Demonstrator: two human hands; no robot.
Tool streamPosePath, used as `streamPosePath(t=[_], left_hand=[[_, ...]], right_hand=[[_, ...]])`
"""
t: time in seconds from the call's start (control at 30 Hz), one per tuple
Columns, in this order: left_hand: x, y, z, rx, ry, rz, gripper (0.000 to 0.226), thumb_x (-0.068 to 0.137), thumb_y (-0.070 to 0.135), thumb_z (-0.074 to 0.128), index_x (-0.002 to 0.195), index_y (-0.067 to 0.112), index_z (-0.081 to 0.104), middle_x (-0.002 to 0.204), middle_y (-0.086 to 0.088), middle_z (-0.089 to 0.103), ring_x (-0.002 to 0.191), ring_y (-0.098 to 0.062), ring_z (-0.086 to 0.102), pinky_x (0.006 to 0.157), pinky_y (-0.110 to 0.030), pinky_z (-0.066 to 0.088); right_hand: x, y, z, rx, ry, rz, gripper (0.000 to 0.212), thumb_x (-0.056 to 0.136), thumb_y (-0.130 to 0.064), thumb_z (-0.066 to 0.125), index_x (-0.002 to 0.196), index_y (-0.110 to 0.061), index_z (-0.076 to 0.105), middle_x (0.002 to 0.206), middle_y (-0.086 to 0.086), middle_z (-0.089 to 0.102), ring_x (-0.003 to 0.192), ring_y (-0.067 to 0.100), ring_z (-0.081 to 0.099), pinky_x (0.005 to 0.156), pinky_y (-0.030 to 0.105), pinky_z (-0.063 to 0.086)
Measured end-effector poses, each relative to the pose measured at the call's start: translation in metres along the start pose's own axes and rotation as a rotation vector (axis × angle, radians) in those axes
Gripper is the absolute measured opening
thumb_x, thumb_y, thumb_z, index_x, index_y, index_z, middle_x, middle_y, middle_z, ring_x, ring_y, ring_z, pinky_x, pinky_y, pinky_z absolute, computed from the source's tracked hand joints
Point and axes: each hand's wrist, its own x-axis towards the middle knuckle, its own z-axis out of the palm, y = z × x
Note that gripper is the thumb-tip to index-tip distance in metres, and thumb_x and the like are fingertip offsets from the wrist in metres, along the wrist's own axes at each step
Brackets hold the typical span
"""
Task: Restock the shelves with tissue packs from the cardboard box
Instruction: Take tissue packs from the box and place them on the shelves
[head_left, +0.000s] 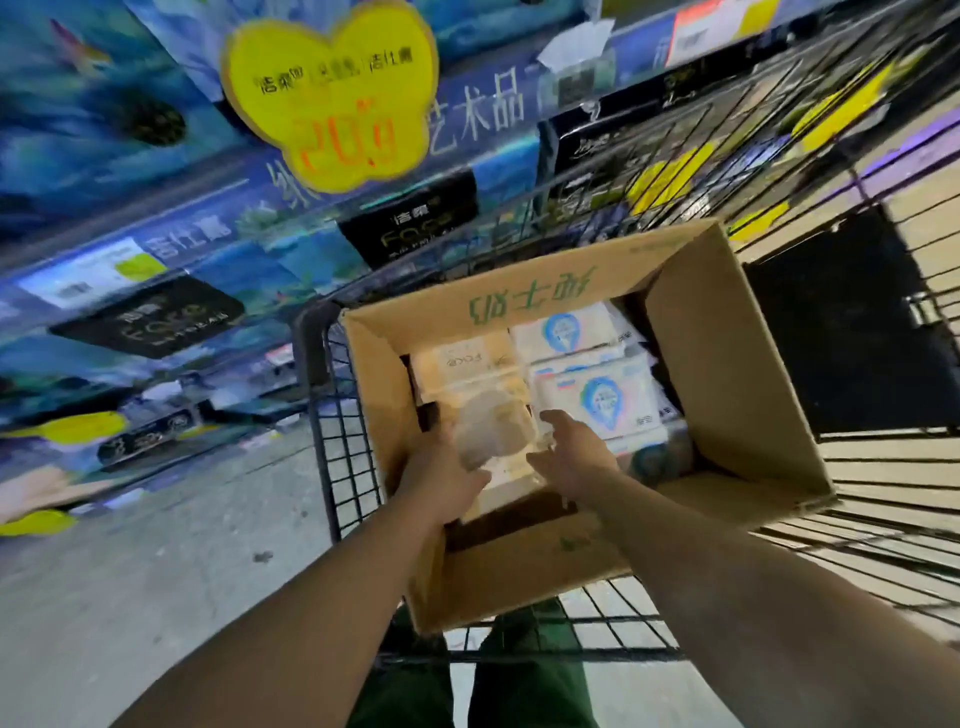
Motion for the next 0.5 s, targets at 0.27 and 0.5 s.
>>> streamPosePath(t=[0.27,0.5], left_hand=[[0.043,-0.029,0.044,-0.069,0.132,0.001,0.085,0.058,0.035,0.078,0.135,0.027,0.041,0.125,0.003,0.056,0.112,-0.018,0.057,0.092,-0.044,0.052],[0.028,-0.02,0.037,-0.053,0.113,-0.019,0.075,0.076,0.014,0.077,0.139,0.021,0.037,0.133,0.001,0.047,0.123,-0.018,0.047,0.102,-0.032,0.042]], right_hand=[[0.051,0.007,0.042,0.233,-0.066,0.1,0.075,0.081,-0.036,0.071,0.143,-0.024,0.03,0.134,0.001,0.055,0.117,0.026,0.055,0.09,0.035,0.046],[0.055,0.003,0.047,0.205,-0.019,0.101,0.04,0.084,-0.04,0.067,0.117,-0.021,0.056,0.106,-0.001,0.063,0.096,0.02,0.061,0.079,0.033,0.052]])
